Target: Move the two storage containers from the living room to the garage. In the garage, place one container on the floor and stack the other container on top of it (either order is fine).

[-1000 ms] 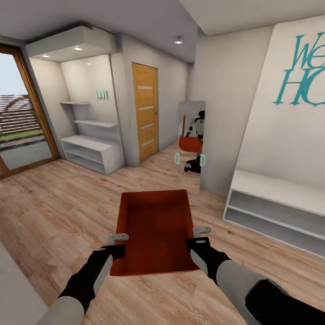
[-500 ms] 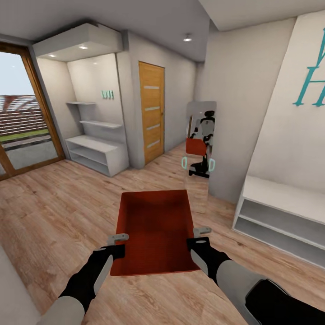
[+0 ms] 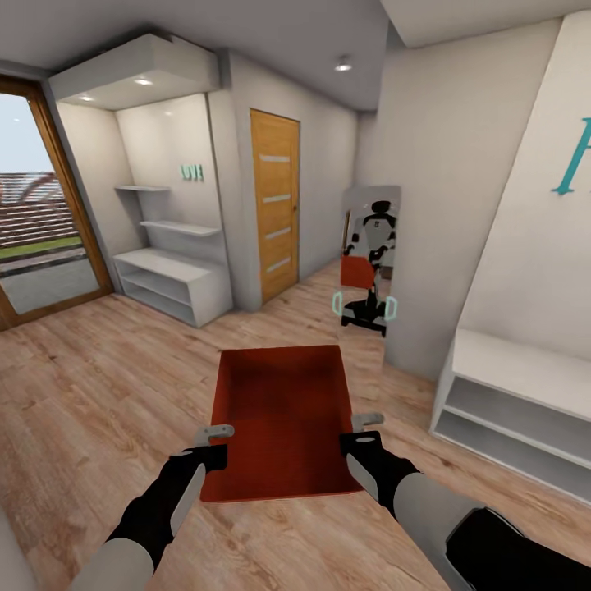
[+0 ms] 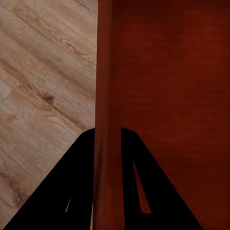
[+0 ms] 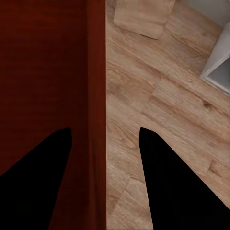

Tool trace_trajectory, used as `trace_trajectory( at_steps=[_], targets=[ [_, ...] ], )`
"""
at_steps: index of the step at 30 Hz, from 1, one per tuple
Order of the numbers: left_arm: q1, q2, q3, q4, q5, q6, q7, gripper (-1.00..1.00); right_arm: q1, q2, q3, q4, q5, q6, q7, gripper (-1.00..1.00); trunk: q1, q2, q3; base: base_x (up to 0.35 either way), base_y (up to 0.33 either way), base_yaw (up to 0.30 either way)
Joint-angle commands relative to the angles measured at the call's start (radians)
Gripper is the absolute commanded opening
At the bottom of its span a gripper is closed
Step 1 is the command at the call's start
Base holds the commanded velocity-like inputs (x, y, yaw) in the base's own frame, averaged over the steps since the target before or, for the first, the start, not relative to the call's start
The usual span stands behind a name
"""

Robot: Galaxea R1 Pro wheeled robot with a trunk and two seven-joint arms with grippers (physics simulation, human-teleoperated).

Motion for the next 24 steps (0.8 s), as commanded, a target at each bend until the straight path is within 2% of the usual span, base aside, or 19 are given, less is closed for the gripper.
trace_trajectory(
  at_steps=[1,24],
  targets=[
    [-0.001,0.006,0.000,-0.003,-0.035,-0.013,0.016,-1.00,0.000,-0.001,0.030,0.000,-0.040,0.005,0.011,-1.00,0.001,-0.002,-0.002,0.322,0.000,0.000],
    [-0.001,0.006,0.000,-0.003,-0.035,-0.013,0.016,-1.00,0.000,0.000,0.030,0.000,-0.040,0.005,0.011,-1.00,0.001,-0.002,-0.002,0.322,0.000,0.009]
  ],
)
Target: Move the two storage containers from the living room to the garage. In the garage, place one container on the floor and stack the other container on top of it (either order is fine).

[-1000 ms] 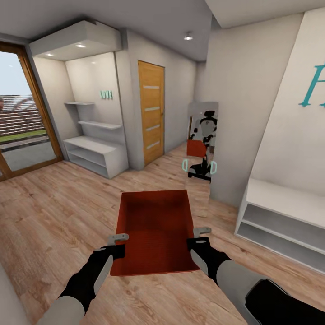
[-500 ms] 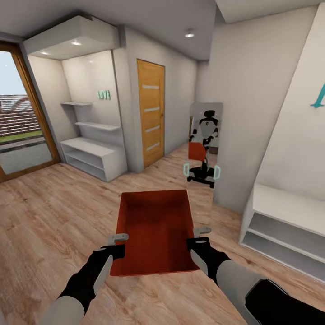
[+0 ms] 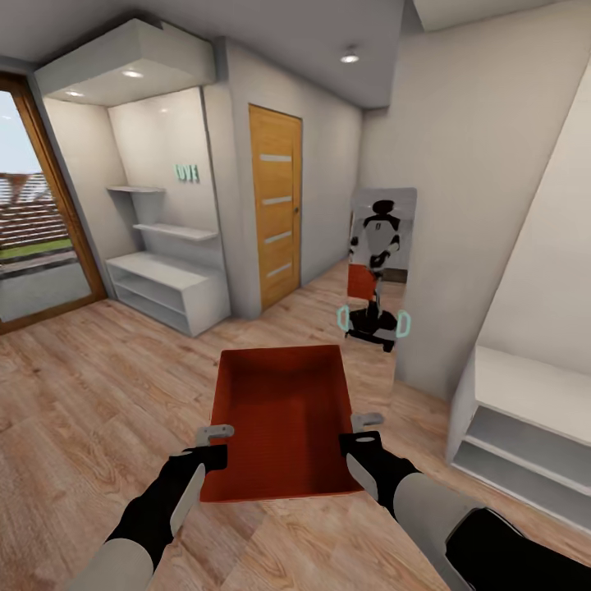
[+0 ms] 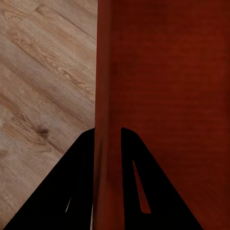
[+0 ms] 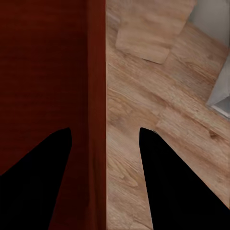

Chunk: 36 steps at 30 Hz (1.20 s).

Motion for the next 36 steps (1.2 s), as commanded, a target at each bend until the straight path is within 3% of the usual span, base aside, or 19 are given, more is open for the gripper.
trace_trajectory(
  at_steps=[1,36],
  targets=[
    [-0.001,0.005,0.000,-0.003,-0.034,-0.014,0.018,-1.00,0.000,-0.001,0.030,-0.001,-0.040,0.005,0.012,-1.00,0.001,-0.002,-0.002,0.322,0.000,0.173],
    [-0.001,0.005,0.000,-0.003,-0.035,-0.014,0.018,-1.00,-0.001,-0.001,0.031,-0.001,-0.040,0.006,0.012,-1.00,0.001,-0.002,0.011,0.322,0.000,0.233]
  ],
)
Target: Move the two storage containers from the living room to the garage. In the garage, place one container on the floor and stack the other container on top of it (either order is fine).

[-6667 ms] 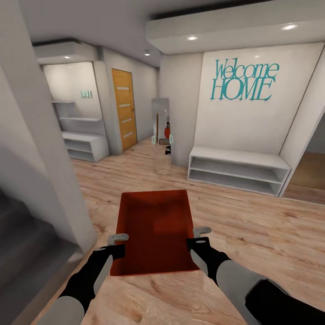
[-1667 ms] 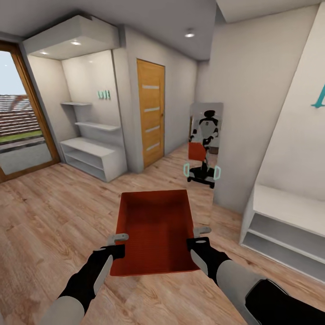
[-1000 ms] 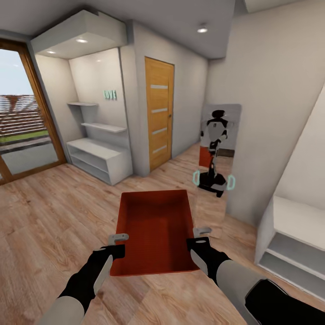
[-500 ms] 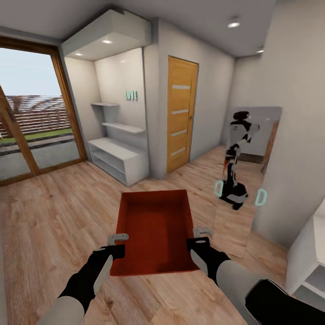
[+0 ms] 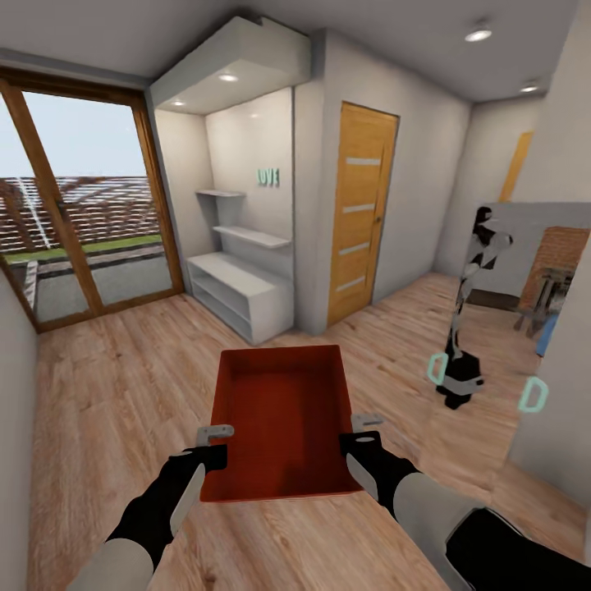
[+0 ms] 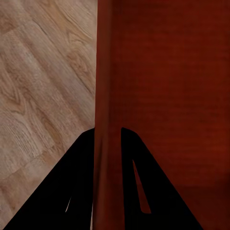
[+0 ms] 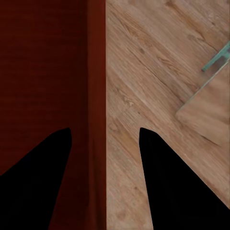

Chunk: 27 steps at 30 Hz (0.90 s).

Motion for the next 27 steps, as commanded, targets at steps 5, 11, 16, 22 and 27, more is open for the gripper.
trace_trajectory(
  at_steps=[5,11,16,22,27],
  targets=[
    [-0.001,0.005,0.000,-0.003,-0.034,-0.014,0.018,-1.00,0.000,-0.001,0.030,0.000,-0.040,0.005,0.012,-1.00,0.001,-0.002,-0.002,0.322,0.000,0.013],
    [-0.001,0.005,0.000,-0.003,-0.034,-0.014,0.018,-1.00,0.000,-0.001,0.030,0.000,-0.040,0.005,0.012,-1.00,0.001,-0.002,-0.002,0.322,0.000,0.001],
    [-0.001,0.005,0.000,-0.003,-0.034,-0.014,0.018,-1.00,0.001,-0.001,0.030,0.000,-0.040,0.004,0.012,-1.00,0.001,-0.002,-0.002,0.322,0.000,0.000],
    [-0.001,0.005,0.000,-0.003,-0.034,-0.014,0.018,-1.00,0.000,-0.001,0.030,0.000,-0.040,0.004,0.012,-1.00,0.001,-0.002,-0.002,0.322,0.000,0.000],
    [-0.001,0.005,0.000,-0.003,-0.035,-0.014,0.018,-1.00,0.000,-0.001,0.030,0.000,-0.040,0.004,0.012,-1.00,0.001,-0.002,-0.002,0.322,0.000,0.000]
  ],
)
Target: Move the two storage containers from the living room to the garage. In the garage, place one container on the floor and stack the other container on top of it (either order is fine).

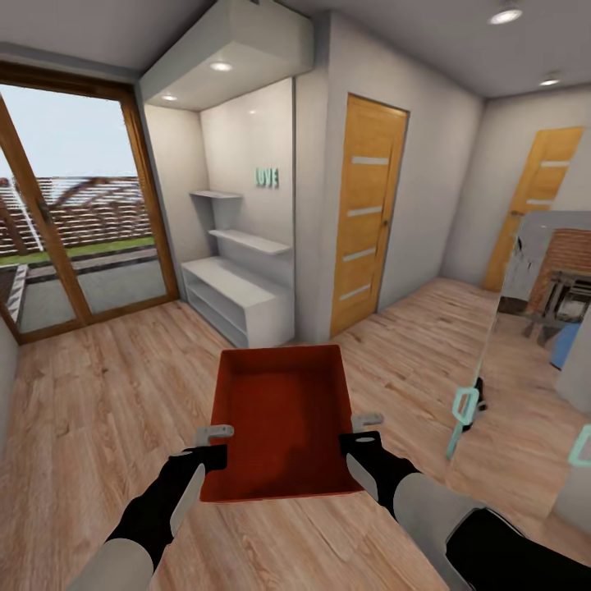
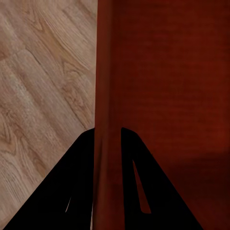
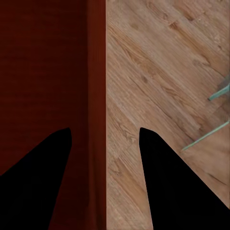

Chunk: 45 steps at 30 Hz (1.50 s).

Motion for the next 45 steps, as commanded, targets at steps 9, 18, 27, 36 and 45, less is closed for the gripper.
trace_trajectory(
  at_steps=[9,18,27,36,45],
  targets=[
    [-0.001,0.005,0.000,-0.003,-0.034,-0.014,0.019,-1.00,0.000,-0.001,0.030,0.000,-0.040,0.005,0.013,-1.00,0.001,-0.002,-0.002,0.322,0.000,0.000],
    [-0.001,0.005,0.000,-0.003,-0.033,-0.014,0.019,-1.00,0.000,-0.001,0.030,0.000,-0.040,0.005,0.013,-1.00,0.001,-0.002,-0.002,0.322,0.000,0.000],
    [-0.001,0.004,0.000,-0.003,-0.033,-0.014,0.019,-1.00,-0.001,-0.001,0.030,0.000,-0.040,0.005,0.013,-1.00,0.001,-0.002,-0.002,0.322,0.000,0.000],
    [-0.001,0.005,0.000,-0.003,-0.034,-0.014,0.017,-1.00,0.000,-0.001,0.031,0.000,-0.040,0.006,0.013,-1.00,0.001,-0.002,-0.002,0.322,0.000,-0.034],
    [-0.001,0.005,0.000,-0.003,-0.034,-0.014,0.017,-1.00,0.000,-0.001,0.030,0.000,-0.040,0.006,0.013,-1.00,0.001,-0.002,-0.002,0.322,0.000,-0.221]
  ],
)
